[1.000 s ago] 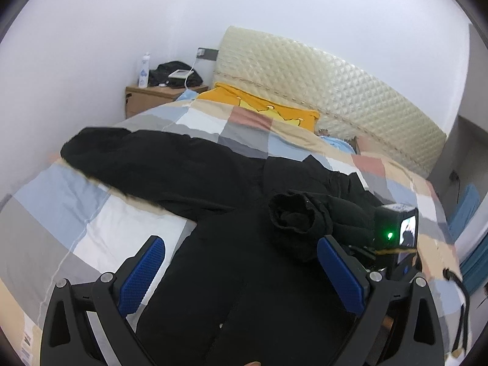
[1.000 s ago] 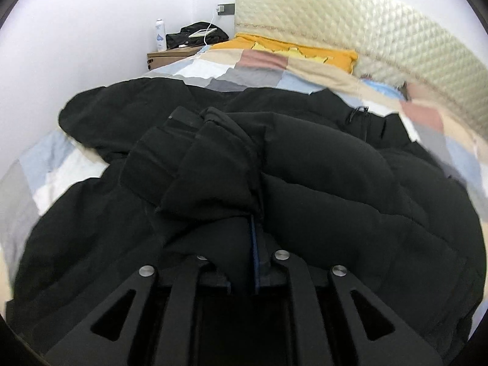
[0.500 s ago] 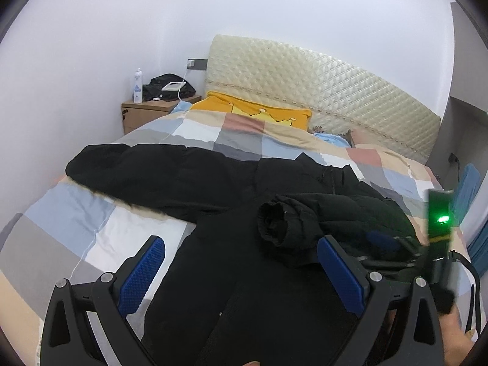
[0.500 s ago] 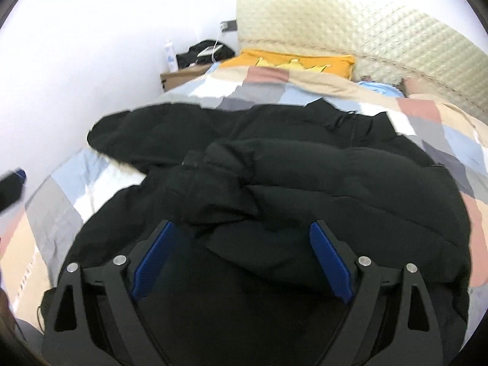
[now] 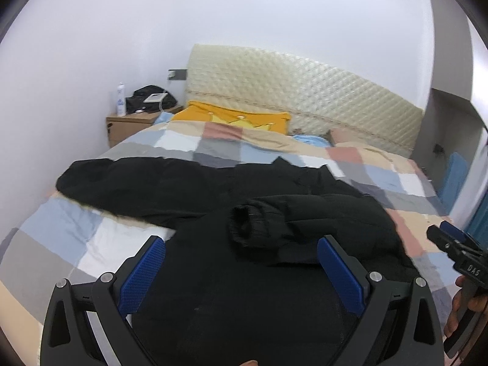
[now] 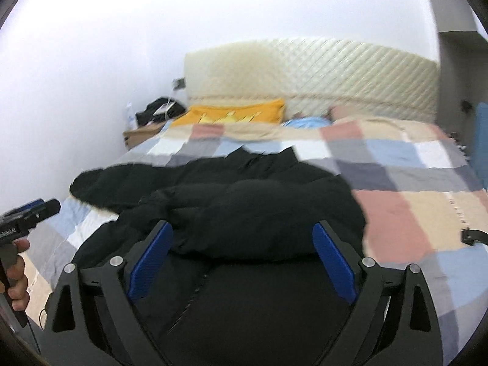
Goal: Fold large clothes
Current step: 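Release the sleeve and withdraw the right gripper from the jacket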
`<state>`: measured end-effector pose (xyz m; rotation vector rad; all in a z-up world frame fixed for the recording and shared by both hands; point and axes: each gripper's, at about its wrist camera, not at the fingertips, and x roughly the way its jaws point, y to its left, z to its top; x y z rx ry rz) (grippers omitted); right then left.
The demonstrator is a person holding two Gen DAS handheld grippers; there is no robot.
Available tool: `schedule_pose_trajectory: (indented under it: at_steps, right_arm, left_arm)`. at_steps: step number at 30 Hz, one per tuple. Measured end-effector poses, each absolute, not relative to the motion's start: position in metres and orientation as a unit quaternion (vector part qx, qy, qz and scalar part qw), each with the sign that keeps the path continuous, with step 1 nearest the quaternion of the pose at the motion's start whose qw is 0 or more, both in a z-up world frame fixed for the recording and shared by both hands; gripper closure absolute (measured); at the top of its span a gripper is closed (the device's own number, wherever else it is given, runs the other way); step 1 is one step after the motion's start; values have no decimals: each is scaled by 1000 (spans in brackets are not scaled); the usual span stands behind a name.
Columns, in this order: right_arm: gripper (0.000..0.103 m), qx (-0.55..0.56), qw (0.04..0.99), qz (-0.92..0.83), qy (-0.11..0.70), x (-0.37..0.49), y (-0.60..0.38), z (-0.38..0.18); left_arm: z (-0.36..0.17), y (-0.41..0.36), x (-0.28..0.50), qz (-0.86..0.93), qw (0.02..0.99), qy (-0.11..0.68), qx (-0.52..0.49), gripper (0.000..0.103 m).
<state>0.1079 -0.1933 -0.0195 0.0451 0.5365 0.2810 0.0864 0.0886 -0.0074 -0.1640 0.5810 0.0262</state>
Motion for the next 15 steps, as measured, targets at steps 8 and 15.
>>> schedule_pose_trajectory:
  at_steps: [8, 15]
  right_arm:
    - [4, 46, 969, 117, 213, 59, -230, 4]
    - [1, 76, 971, 103, 201, 35, -252, 1]
  left_arm:
    - [0, 60, 76, 8, 961, 272, -47, 1]
    - [4, 47, 61, -12, 963, 262, -56, 1]
